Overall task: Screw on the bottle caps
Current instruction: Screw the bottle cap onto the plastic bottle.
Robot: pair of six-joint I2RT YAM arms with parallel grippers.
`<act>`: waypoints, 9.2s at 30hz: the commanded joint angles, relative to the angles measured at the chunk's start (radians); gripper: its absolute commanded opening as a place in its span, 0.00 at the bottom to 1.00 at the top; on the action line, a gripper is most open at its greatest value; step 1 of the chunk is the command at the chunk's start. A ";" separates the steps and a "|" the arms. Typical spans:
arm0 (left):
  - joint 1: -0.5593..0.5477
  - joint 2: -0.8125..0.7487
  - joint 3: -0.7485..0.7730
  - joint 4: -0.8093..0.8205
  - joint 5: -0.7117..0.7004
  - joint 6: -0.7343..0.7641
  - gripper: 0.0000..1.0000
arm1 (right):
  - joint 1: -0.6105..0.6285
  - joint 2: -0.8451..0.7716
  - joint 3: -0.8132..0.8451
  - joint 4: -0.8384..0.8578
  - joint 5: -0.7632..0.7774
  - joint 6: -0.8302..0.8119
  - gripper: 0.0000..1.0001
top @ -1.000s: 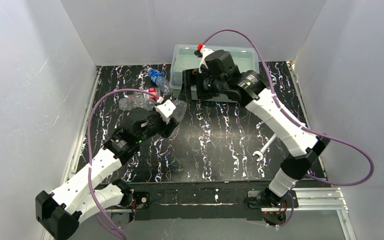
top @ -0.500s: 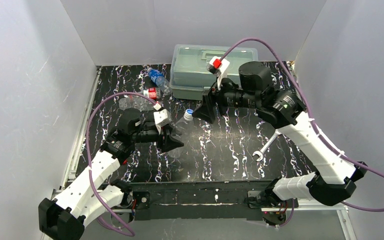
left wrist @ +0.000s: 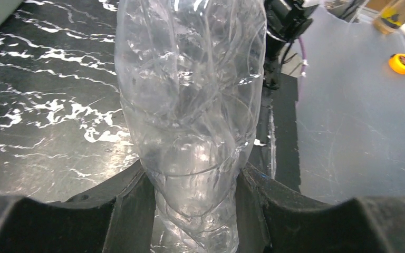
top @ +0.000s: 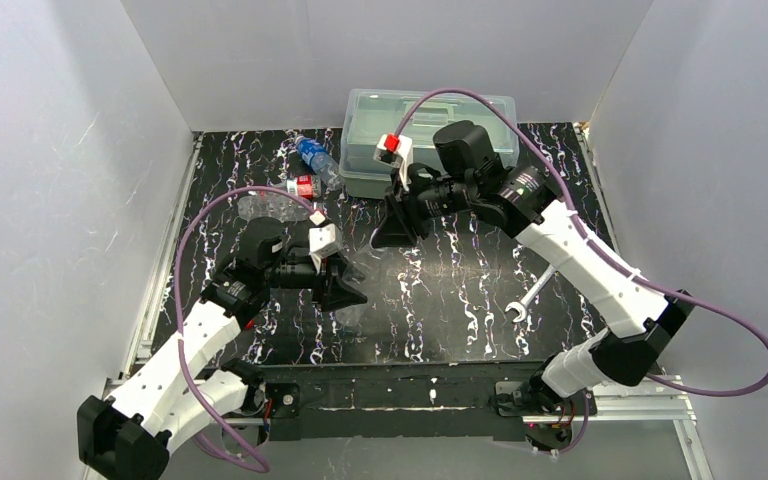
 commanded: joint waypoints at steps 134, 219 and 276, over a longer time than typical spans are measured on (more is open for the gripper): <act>-0.123 0.043 0.106 -0.033 -0.556 0.006 0.00 | -0.158 -0.023 0.149 0.090 0.363 0.296 0.98; -0.073 0.104 0.227 -0.199 -0.591 0.011 0.00 | 0.021 -0.030 0.136 0.084 0.518 0.272 0.91; 0.001 0.101 0.192 -0.074 0.110 -0.108 0.00 | -0.156 -0.156 -0.358 0.905 -0.330 0.524 0.46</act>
